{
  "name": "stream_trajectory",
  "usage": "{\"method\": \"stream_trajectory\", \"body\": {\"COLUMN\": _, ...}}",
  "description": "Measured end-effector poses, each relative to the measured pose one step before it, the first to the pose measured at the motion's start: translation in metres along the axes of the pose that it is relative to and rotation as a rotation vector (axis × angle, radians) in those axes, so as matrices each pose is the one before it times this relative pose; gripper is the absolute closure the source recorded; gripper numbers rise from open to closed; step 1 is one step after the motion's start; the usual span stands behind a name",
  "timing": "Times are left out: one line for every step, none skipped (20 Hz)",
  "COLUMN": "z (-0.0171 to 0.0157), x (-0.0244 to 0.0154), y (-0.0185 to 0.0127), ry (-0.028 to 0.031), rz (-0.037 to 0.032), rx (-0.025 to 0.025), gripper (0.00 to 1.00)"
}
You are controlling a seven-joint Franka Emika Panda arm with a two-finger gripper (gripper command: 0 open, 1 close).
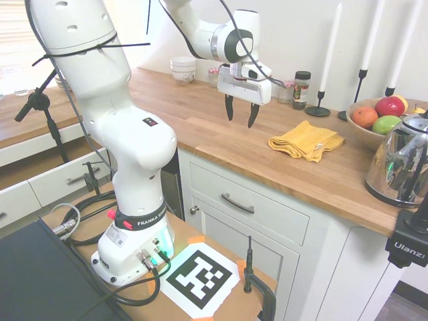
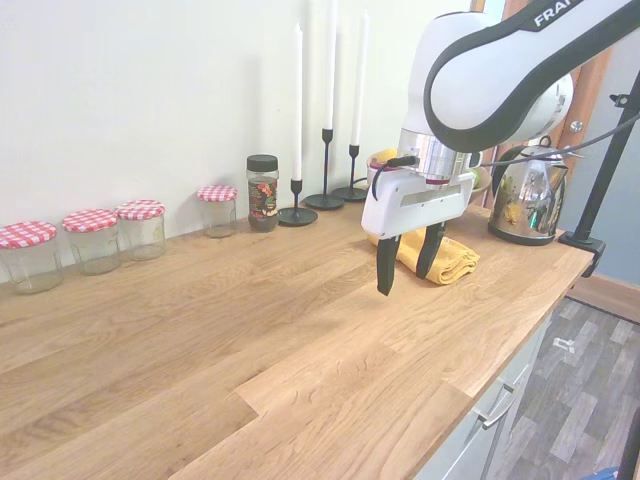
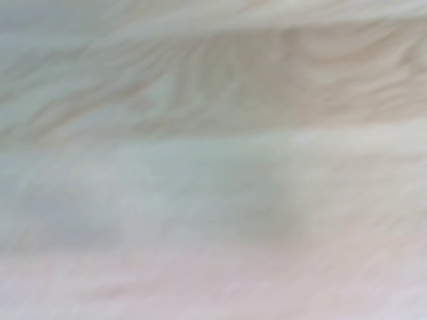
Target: Wipe the counter
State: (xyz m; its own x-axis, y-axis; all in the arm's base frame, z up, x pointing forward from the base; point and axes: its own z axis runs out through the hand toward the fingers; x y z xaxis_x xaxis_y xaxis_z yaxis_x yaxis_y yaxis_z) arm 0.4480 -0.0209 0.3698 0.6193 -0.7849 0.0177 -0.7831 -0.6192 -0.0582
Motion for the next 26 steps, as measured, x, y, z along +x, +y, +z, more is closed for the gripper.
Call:
{"method": "stream_trajectory", "body": {"z": 0.00013, "x": 0.01171, "y": 0.00128, "ry": 0.00008, "rz": 0.01418, "rx": 0.00222, "gripper": 0.0}}
{"method": "stream_trajectory", "body": {"z": -0.00107, "x": 0.01389, "y": 0.00183, "ry": 0.00196, "rz": 0.01433, "rx": 0.00414, "gripper": 0.0}}
{"method": "stream_trajectory", "body": {"z": -0.00138, "x": 0.01407, "y": 0.00189, "ry": 0.00318, "rz": 0.01483, "rx": 0.00452, "gripper": 0.0}}
{"method": "stream_trajectory", "body": {"z": -0.0014, "x": 0.01555, "y": 0.00232, "ry": 0.00416, "rz": 0.01668, "rx": 0.00433, "gripper": 0.0}}
{"method": "stream_trajectory", "body": {"z": -0.00052, "x": 0.01542, "y": 0.00303, "ry": 0.00292, "rz": 0.01474, "rx": 0.0021, "gripper": 0.0}}
{"method": "stream_trajectory", "body": {"z": 0.00072, "x": 0.01514, "y": 0.00325, "ry": 0.00182, "rz": 0.01312, "rx": -0.00021, "gripper": 0.0}}
{"method": "stream_trajectory", "body": {"z": 0.00209, "x": 0.01388, "y": 0.00239, "ry": 0.00083, "rz": 0.01195, "rx": -0.00239, "gripper": 0.0}}
{"method": "stream_trajectory", "body": {"z": 0.00286, "x": 0.01323, "y": 0.00228, "ry": 0.00005, "rz": 0.01048, "rx": -0.00327, "gripper": 0.0}}
{"method": "stream_trajectory", "body": {"z": 0.00308, "x": 0.01299, "y": 0.00227, "ry": -0.00072, "rz": 0.0103, "rx": -0.00282, "gripper": 0.0}}
{"method": "stream_trajectory", "body": {"z": 0.00298, "x": 0.01151, "y": 0.00141, "ry": -0.00185, "rz": 0.00955, "rx": -0.00172, "gripper": 0.0}}
{"method": "stream_trajectory", "body": {"z": 0.00236, "x": 0.01084, "y": 0.00139, "ry": -0.00203, "rz": 0.00844, "rx": -0.00214, "gripper": 0.0}}
{"method": "stream_trajectory", "body": {"z": 0.00126, "x": 0.01057, "y": 0.00222, "ry": -0.00219, "rz": 0.00904, "rx": -0.00217, "gripper": 0.0}}
{"method": "stream_trajectory", "body": {"z": 0.00032, "x": 0.0096, "y": 0.00218, "ry": -0.00257, "rz": 0.00874, "rx": 0.0005, "gripper": 0.0}}
{"method": "stream_trajectory", "body": {"z": -0.00044, "x": 0.0082, "y": 0.00227, "ry": -0.00186, "rz": 0.00722, "rx": 0.00285, "gripper": 0.0}}
{"method": "stream_trajectory", "body": {"z": -0.00059, "x": 0.00747, "y": 0.00334, "ry": -0.00284, "rz": 0.00598, "rx": 0.00119, "gripper": 0.0}}
{"method": "stream_trajectory", "body": {"z": -0.00103, "x": 0.00652, "y": 0.00358, "ry": -0.00263, "rz": 0.00673, "rx": 0.00255, "gripper": 0.0}}
{"method": "stream_trajectory", "body": {"z": -0.00129, "x": 0.00517, "y": 0.003, "ry": -0.00049, "rz": 0.00451, "rx": 0.00135, "gripper": 0.0}}
{"method": "stream_trajectory", "body": {"z": -0.00091, "x": 0.00369, "y": 0.00275, "ry": -0.00053, "rz": 0.00283, "rx": 0.00014, "gripper": 0.0}}
{"method": "stream_trajectory", "body": {"z": -0.00084, "x": 0.00293, "y": 0.00247, "ry": -0.00029, "rz": 0.00231, "rx": 0.00018, "gripper": 0.0}}
{"method": "stream_trajectory", "body": {"z": -0.00059, "x": 0.00203, "y": 0.00191, "ry": -0.00034, "rz": 0.00241, "rx": -0.00008, "gripper": 0.0}}
{"method": "stream_trajectory", "body": {"z": -0.00037, "x": 0.00115, "y": 0.0012, "ry": -0.00032, "rz": 0.00183, "rx": 0.00016, "gripper": 0.0}}
{"method": "stream_trajectory", "body": {"z": -0.00006, "x": 0.00079, "y": 0.00085, "ry": -0.00066, "rz": 0.00161, "rx": 0.00008, "gripper": 0.0}}
{"method": "stream_trajectory", "body": {"z": 0.0004, "x": 0.00058, "y": 0.00056, "ry": -0.00098, "rz": 0.00135, "rx": -0.00022, "gripper": 0.0}}
{"method": "stream_trajectory", "body": {"z": 0.00098, "x": 0.00037, "y": 0.00023, "ry": -0.00152, "rz": 0.00091, "rx": -0.00079, "gripper": 0.0}}
{"method": "stream_trajectory", "body": {"z": 0.00158, "x": 0.00034, "y": -0.00006, "ry": -0.00216, "rz": 0.00085, "rx": -0.00135, "gripper": 0.0}}
{"method": "stream_trajectory", "body": {"z": 0.0022, "x": 0.00043, "y": -0.0003, "ry": -0.00281, "rz": 0.00109, "rx": -0.00188, "gripper": 0.0}}
